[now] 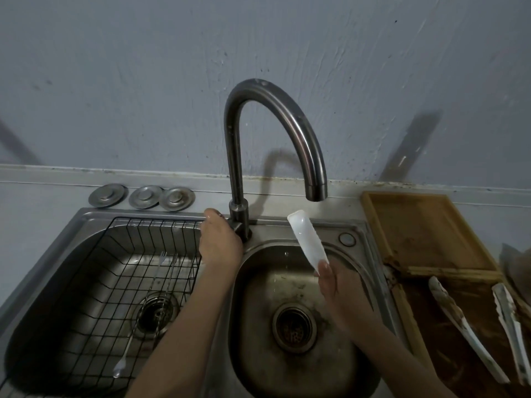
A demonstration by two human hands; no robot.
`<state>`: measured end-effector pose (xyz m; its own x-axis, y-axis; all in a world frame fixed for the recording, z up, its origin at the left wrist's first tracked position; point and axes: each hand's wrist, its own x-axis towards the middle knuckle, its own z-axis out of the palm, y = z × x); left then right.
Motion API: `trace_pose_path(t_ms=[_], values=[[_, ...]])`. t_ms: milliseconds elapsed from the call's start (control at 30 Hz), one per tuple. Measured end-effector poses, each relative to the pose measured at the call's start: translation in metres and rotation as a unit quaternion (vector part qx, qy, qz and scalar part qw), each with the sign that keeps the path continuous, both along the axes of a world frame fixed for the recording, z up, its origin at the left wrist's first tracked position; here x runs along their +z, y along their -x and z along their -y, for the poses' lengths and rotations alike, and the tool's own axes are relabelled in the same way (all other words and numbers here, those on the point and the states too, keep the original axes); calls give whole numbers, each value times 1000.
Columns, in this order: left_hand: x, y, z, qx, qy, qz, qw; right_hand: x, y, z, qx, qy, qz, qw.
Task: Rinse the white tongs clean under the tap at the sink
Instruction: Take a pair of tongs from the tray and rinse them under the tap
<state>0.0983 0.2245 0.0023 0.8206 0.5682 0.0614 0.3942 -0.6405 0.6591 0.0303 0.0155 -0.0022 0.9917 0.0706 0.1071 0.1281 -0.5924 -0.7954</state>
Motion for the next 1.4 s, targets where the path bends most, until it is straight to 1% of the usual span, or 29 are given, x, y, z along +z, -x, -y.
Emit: trace_pose_path(t_ms=[33,67,100,133,167,200,233,300,367,400,433,467,533,567,600,667,700,800,833,900,1000,1067,1133,1200,1267,1300,1333,1400], values=[[0,0,0,-1,-3,-2,1000,-2,-1,1,12,40,-5,999],[0,0,0,-3,-8,-3,1000,-4,-2,3,43,113,-40,992],[0,0,0,-4,-11,-3,1000,-8,-4,5,91,209,-103,968],[1,1,0,-4,-12,-3,1000,-13,-4,8,130,280,-170,936],[1,2,1,-4,-10,-2,1000,-16,-3,9,136,307,-216,917],[2,3,2,-4,-10,-3,1000,-19,0,8,116,300,-228,919],[3,3,3,-4,-10,-2,1000,-17,1,7,76,279,-216,933],[4,3,3,1,-4,2,1000,-13,1,3,23,261,-139,955],[5,4,4,6,-1,4,1000,-10,-2,0,15,239,-76,968],[5,5,4,8,0,4,1000,-10,-3,-1,19,223,-58,973],[6,5,5,9,2,5,1000,-10,-5,0,28,218,-59,974],[6,6,5,11,3,5,1000,-12,-6,1,41,227,-80,970],[6,8,5,11,3,10,1000,-13,-8,5,82,266,-181,943],[5,9,4,11,3,13,1000,-14,-8,6,107,268,-221,932],[4,8,4,9,3,19,1000,-15,-7,7,113,252,-233,933],[3,7,4,11,10,29,999,-13,-7,8,80,216,-224,947],[3,7,4,16,16,35,999,-11,-8,9,68,217,-223,948],[-2,5,4,14,46,53,997,-12,-8,17,106,253,-275,921],[-6,4,3,7,58,64,996,-13,-8,21,115,251,-289,917],[-10,2,4,0,74,75,994,-12,-11,32,99,221,-292,925],[-9,4,19,17,124,53,991,4,-23,51,77,141,-275,948],[-5,9,38,10,127,11,992,21,-32,67,64,86,-244,964],[-1,14,61,-20,91,-31,995,34,-42,85,11,45,-207,977],[6,17,87,-47,84,-47,994,37,-57,110,-51,21,-179,982],[5,17,112,-115,37,-45,992,33,-74,137,-119,48,-190,973],[3,15,124,-175,10,-34,984,29,-81,149,-149,70,-204,965],[1,11,135,-253,-8,-26,967,25,-87,160,-171,97,-211,958],[-1,1,157,-393,1,-25,919,20,-96,177,-198,154,-197,948]])
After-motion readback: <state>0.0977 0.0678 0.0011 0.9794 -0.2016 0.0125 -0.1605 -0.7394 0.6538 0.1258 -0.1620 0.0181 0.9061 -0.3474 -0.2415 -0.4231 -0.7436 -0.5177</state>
